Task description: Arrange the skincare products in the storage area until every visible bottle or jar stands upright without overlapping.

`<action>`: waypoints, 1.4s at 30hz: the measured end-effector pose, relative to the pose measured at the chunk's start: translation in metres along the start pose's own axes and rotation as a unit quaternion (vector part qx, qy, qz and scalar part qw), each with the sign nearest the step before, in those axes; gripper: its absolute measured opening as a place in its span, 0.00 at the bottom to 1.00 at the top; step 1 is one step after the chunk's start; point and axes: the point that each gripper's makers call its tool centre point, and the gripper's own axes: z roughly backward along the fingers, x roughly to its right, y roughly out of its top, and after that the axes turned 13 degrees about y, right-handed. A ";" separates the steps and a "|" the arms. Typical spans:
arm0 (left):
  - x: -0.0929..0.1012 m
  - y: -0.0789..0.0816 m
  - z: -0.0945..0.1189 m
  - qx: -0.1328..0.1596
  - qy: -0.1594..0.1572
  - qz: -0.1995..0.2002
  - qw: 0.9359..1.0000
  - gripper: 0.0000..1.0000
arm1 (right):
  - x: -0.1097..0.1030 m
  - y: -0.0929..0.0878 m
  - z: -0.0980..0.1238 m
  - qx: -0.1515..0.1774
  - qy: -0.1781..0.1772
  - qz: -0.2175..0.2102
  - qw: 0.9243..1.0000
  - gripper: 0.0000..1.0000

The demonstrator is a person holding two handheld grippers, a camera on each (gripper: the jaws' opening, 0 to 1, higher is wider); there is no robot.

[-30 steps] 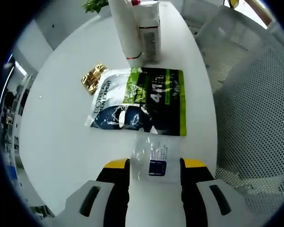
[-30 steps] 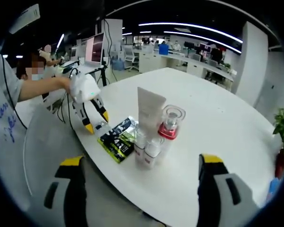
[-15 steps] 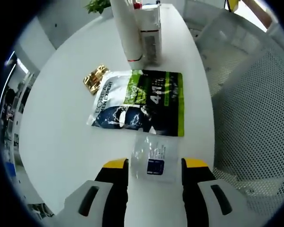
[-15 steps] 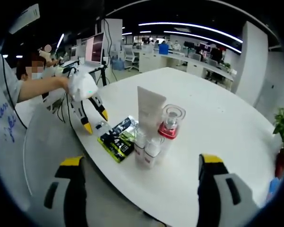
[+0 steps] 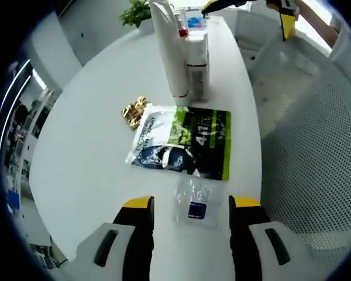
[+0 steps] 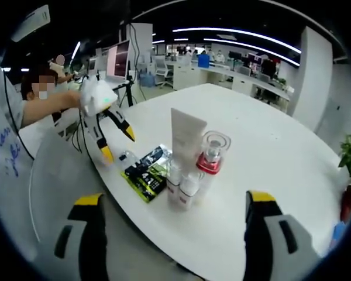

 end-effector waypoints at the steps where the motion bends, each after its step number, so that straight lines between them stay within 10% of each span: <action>1: -0.001 0.002 0.002 0.005 0.002 0.003 1.000 0.50 | 0.000 0.000 0.000 0.000 -0.001 0.000 1.000 1.00; 23: -0.004 0.025 0.042 0.085 0.044 0.095 0.991 0.67 | 0.007 -0.001 0.002 -0.003 -0.007 -0.003 1.000 1.00; 42: -0.015 0.063 0.077 0.200 0.087 0.194 0.956 0.80 | 0.011 -0.004 -0.001 -0.004 -0.008 -0.008 1.000 1.00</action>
